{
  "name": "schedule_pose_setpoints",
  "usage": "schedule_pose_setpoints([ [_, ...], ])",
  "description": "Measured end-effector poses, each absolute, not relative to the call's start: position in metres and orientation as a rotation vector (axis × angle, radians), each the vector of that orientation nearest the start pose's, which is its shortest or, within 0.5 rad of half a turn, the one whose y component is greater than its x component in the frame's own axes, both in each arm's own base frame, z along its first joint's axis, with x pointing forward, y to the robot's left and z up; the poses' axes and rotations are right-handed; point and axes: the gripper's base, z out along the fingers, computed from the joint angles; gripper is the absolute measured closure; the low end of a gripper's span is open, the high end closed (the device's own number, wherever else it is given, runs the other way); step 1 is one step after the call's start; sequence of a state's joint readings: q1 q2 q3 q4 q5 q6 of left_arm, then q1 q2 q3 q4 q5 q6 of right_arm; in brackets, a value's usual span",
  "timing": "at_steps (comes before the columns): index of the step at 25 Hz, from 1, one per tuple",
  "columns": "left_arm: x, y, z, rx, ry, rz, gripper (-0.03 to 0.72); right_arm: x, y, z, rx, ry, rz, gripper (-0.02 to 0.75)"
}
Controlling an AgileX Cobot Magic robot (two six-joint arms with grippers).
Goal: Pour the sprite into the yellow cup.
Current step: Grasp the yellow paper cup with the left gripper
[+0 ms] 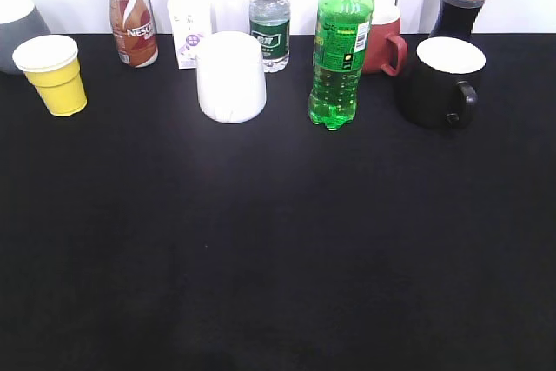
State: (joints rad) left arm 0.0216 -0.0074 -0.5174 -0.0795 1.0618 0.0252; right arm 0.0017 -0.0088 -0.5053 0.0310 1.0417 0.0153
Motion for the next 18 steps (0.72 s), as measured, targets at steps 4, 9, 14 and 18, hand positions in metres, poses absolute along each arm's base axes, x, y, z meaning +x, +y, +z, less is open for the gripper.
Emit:
schedule_pose_setpoints([
  [4, -0.008, -0.006, 0.282, 0.009, 2.018, -0.065, 0.073, -0.006, 0.002, 0.28, 0.012, 2.011, 0.048, 0.152],
  [9, -0.008, -0.006, 0.282, 0.009, 2.018, -0.065, 0.113, -0.006, 0.002, 0.28, 0.012, 2.011, 0.048, 0.152],
  [14, -0.002, -0.004, 0.319, -0.005, 1.666, -0.038, 0.139, -0.006, 0.002, 0.28, 0.012, 2.011, 0.048, 0.152],
  [18, 0.071, 0.001, 0.295, -0.019, 1.625, 0.003, 0.14, -0.006, 0.002, 0.28, 0.012, 2.011, 0.048, 0.152],
])
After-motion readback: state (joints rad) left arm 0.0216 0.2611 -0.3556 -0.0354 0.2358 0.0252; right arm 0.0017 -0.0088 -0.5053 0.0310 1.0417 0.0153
